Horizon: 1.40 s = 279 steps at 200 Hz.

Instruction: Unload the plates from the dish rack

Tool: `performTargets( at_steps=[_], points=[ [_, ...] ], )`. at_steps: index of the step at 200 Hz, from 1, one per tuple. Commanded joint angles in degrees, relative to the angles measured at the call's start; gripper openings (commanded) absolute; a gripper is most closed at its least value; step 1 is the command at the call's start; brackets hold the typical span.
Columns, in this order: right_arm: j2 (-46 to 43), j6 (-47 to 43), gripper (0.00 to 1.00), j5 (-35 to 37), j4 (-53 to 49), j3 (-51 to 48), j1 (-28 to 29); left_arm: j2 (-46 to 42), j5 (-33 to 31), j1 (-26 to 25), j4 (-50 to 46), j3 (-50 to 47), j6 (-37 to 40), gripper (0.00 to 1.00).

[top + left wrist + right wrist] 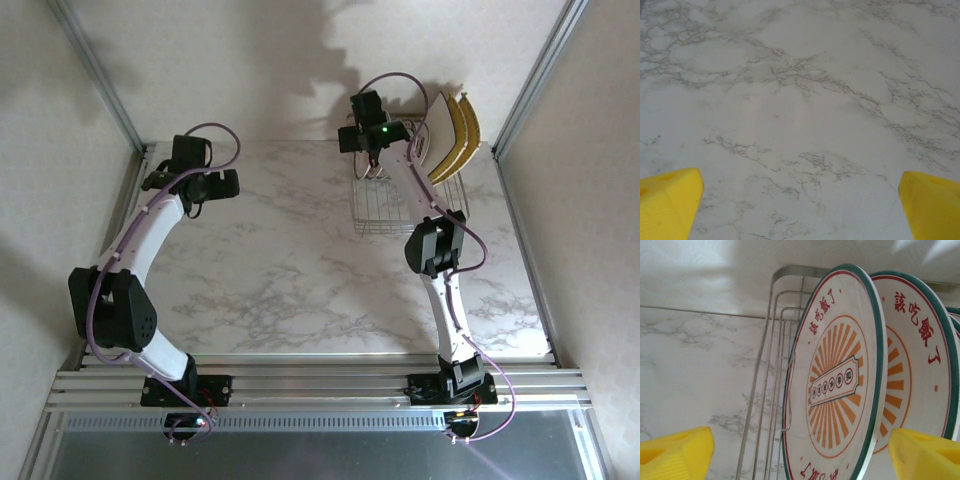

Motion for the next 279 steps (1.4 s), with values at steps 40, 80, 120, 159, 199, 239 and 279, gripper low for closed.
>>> performTargets(
  at_steps=[40,80,120,159,199,239,279],
  points=[
    [3.9,3.3,0.76,4.6,3.3,4.2,-0.9,-1.1,1.9,-0.1,-2.0,0.8,1.0,1.00],
    [4.8,3.2,0.62,5.5,3.4,4.6,-0.9,-1.2,1.4,-0.1,-2.7,0.7,1.1,1.00],
    [5.4,3.6,0.46,6.4,2.9,4.7,-0.9,-1.7,1.7,-0.1,-2.7,0.5,1.1,0.99],
    [5.7,3.9,0.24,7.5,2.5,4.8,-0.6,-1.8,1.7,-0.2,-2.9,0.3,1.1,1.00],
    [4.6,4.2,0.17,8.0,1.9,4.9,0.1,-2.4,2.3,-0.2,-2.8,0.2,1.4,0.99],
    [1.8,4.6,0.00,8.5,1.2,5.1,1.1,-2.8,2.0,-0.1,-3.4,0.1,1.5,0.99],
    [-2.6,4.9,0.00,9.9,0.1,5.0,1.8,-3.8,1.7,-0.1,-3.8,-0.5,1.1,1.00]
  ],
)
